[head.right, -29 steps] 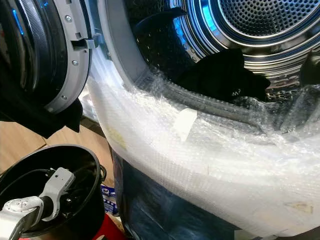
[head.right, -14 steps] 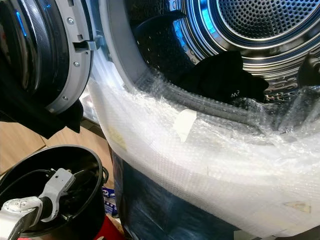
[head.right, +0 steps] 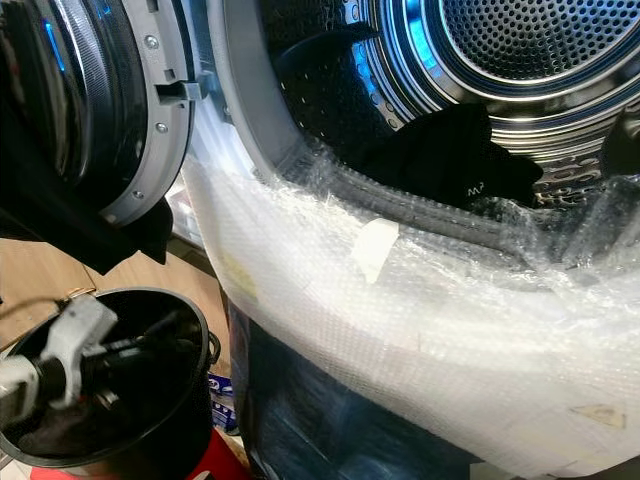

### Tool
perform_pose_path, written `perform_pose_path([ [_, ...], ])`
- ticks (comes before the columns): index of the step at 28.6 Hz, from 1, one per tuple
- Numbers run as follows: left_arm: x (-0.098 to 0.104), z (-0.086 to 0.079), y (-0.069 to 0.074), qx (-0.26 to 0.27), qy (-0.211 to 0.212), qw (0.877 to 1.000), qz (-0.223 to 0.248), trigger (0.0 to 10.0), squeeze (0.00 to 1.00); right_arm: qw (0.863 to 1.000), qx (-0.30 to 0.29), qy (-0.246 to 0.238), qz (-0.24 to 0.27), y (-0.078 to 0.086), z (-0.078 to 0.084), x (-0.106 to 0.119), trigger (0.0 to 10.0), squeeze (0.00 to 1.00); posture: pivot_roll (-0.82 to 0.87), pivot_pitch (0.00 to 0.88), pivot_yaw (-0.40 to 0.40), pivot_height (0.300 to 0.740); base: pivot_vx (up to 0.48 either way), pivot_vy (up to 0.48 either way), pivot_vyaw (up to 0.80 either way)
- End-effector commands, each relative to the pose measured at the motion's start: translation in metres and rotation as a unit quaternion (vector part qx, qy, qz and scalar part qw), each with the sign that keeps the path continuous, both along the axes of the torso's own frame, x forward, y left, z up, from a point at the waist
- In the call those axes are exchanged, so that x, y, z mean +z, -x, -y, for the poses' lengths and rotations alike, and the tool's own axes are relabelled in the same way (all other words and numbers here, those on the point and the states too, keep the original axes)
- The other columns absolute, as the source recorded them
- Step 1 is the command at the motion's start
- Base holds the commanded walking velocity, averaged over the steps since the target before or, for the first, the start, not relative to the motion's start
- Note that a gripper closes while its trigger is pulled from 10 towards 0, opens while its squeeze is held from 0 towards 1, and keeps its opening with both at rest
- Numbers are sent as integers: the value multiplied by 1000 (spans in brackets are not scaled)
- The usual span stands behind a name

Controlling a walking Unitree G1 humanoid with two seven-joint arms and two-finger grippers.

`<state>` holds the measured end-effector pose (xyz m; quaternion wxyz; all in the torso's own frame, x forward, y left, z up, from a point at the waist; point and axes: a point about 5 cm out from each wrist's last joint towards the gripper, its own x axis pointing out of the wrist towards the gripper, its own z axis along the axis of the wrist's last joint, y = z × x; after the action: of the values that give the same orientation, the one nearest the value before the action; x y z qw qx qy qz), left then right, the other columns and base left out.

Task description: Clothes washing

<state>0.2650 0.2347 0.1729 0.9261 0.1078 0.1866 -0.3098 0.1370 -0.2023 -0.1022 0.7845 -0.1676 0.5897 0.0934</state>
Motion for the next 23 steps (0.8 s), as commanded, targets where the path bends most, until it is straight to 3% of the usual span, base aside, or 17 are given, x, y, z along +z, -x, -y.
perform_pose_path([
  [1,27,16,-1,-60,-6,997,50,0,0,1000,-6,-2,-3,1,0,0,10000,0,55,0,-44,740,0,0,0],
  [3,39,37,2,-149,-10,985,91,0,0,1000,-6,-5,-3,0,-1,0,10000,0,56,0,-42,740,0,0,0],
  [5,55,66,9,-244,43,963,105,0,0,1000,-10,-8,-2,0,-2,0,10000,0,48,0,-40,740,0,0,0],
  [7,60,84,6,-289,46,950,109,0,0,1000,-12,-10,-1,-1,-3,0,10000,0,50,0,-40,740,0,0,0],
  [9,65,109,2,-358,66,925,109,0,0,1000,-11,-11,1,-3,-4,1,10000,0,43,0,-32,740,0,0,0],
  [11,66,115,2,-372,71,919,108,0,0,1000,-12,-11,2,-3,-4,1,10000,0,41,0,-30,740,0,0,0],
  [12,64,126,1,-397,83,909,101,0,0,1000,-14,-11,5,-4,-4,1,10000,0,26,0,-20,740,0,0,0],
  [13,64,126,1,-397,83,909,101,0,0,1000,-14,-11,5,-4,-4,1,10000,0,26,0,-20,740,0,0,0],
  [16,39,162,7,-476,110,871,48,0,0,999,-33,-16,27,-9,-2,3,10000,0,8,0,-14,740,0,0,0],
  [19,24,175,10,-495,118,860,20,0,0,999,-33,-18,32,-9,-1,3,10000,0,-2,0,-6,740,0,0,0],
  [20,20,177,12,-494,129,860,9,0,0,999,-34,-19,32,-9,-1,3,10000,0,-4,0,-5,740,0,0,0],
  [23,-9,180,19,-489,99,866,-34,0,0,998,-39,-23,33,-8,0,3,10000,0,-12,0,-5,740,0,0,0],
])
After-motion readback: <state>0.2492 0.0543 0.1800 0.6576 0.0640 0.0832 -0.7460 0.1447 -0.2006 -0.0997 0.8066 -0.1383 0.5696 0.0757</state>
